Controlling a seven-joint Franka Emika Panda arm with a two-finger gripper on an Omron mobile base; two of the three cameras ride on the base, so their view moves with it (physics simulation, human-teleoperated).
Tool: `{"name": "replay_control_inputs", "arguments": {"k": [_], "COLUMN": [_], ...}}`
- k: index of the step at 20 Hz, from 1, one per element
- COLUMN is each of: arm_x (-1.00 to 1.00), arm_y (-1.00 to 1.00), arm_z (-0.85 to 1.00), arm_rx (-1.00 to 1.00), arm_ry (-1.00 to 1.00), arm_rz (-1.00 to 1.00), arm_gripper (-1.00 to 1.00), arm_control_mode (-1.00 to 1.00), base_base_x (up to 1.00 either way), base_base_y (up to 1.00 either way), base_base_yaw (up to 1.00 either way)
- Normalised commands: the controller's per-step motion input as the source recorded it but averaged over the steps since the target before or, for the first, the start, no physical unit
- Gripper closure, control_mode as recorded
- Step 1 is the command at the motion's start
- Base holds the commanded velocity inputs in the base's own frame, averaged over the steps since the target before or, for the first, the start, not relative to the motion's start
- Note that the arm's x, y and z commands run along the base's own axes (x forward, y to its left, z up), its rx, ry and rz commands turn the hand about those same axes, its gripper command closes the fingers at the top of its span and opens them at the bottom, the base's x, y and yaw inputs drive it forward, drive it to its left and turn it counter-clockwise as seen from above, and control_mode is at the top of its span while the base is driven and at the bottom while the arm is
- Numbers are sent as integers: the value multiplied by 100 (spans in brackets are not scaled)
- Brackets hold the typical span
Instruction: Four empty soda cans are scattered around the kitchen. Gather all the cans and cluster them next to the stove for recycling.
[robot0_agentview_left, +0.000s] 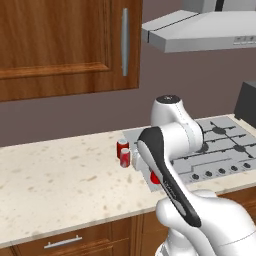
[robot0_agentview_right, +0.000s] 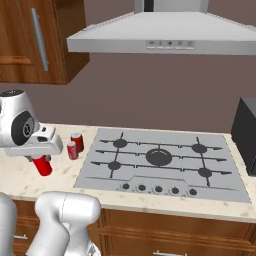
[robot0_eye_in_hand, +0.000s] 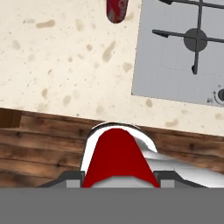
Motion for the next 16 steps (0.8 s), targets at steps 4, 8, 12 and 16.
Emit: {"name": "replay_control_inputs", "arguments": {"k": [4, 8, 12, 16], "arm_x": [46, 33, 28, 30], "arm_y": [1, 0, 0, 1], "arm_z": [0, 0, -5, -15], "arm_rx": [0, 0, 0, 0], "arm_ry": [0, 0, 0, 0], "arm_rz": [0, 0, 0, 0], "arm_gripper": [100, 100, 100, 100], "arm_control_mode": [-100, -100, -100, -100], "base_base_x": [0, 0, 0, 0], "base_base_y": [0, 0, 0, 0], "base_base_yaw": [0, 0, 0, 0]}}
